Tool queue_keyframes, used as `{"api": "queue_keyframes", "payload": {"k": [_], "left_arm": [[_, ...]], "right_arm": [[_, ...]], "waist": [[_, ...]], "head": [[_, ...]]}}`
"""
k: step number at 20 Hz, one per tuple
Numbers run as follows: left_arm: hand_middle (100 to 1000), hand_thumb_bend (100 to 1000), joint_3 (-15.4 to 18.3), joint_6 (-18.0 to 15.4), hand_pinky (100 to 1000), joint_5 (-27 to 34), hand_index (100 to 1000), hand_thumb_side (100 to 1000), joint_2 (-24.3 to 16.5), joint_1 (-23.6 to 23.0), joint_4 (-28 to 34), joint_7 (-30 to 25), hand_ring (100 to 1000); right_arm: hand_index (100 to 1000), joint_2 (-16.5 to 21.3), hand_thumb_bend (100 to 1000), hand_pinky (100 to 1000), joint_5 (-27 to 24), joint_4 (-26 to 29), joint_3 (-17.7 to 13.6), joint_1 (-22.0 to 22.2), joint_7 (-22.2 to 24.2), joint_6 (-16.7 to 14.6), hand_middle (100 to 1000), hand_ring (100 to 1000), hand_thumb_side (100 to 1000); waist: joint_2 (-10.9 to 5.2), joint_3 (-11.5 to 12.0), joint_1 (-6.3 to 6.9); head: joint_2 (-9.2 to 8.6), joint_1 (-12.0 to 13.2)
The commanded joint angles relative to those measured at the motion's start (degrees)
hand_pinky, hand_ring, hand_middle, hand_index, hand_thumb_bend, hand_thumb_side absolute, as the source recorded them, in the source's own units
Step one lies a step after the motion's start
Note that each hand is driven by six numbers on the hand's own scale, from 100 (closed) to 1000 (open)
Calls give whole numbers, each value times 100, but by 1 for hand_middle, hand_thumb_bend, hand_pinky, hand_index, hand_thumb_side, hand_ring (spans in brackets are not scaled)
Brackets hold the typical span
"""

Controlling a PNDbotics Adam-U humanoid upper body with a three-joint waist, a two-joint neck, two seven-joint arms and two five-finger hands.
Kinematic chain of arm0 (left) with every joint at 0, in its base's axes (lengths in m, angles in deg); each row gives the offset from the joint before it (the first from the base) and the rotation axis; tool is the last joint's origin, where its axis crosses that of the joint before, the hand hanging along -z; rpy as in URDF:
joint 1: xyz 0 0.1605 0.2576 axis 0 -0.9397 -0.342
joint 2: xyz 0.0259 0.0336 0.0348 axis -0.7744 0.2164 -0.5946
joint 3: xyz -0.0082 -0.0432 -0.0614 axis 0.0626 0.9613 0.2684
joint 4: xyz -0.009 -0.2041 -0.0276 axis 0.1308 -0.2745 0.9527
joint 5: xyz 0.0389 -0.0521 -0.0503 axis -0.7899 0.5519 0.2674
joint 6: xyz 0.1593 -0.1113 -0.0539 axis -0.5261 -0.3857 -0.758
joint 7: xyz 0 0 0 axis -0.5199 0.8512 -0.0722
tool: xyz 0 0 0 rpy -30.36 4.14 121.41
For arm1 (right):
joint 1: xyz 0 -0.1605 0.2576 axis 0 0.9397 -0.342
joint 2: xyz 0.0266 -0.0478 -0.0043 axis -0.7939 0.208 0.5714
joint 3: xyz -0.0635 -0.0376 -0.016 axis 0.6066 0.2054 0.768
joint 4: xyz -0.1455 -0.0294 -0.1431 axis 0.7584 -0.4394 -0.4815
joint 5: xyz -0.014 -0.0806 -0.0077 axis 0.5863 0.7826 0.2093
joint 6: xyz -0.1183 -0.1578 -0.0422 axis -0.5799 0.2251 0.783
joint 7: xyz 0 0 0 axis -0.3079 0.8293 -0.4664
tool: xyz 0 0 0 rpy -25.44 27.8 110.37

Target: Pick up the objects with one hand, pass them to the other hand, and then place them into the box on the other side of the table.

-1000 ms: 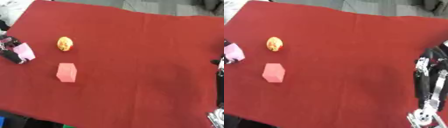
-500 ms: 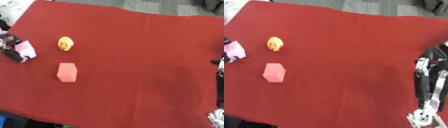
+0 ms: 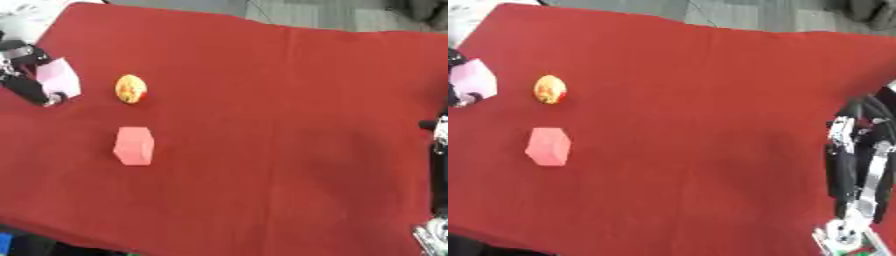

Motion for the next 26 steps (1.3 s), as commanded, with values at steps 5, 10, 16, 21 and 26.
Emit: {"api": "queue_keyframes", "payload": {"k": [5,10,16,21,26], "left_arm": [[645,100,-111,290,849,1007,479,100,-404,-184,1412,35,769],[631,100,-275,475,838,1630,462,100,-432,-385,2292,110,752],[614,100,-460,657,812,1927,445,100,-199,-526,2924,238,727],[591,100,-564,665,779,1948,424,100,129,-659,3170,498,695],[567,100,-657,617,759,2156,409,115,376,-826,3398,855,664]], "right_arm": [[749,344,100,720,58,86,-61,-64,-7,-107,879,584,749],[757,849,100,728,140,86,33,-135,-7,-239,881,604,645],[769,1572,100,740,37,86,208,-530,80,-282,887,622,553],[778,1966,100,745,-355,86,189,-893,773,7,894,626,510],[786,2356,100,753,-704,86,185,-1202,1748,680,894,631,498]], "waist": [[-251,45,-12],[-362,1,-68],[-471,-55,-111],[-533,-116,-141],[-582,-167,-151]], "head": [[-131,-163],[-41,-335],[85,-556],[147,-695],[209,-687]]}}
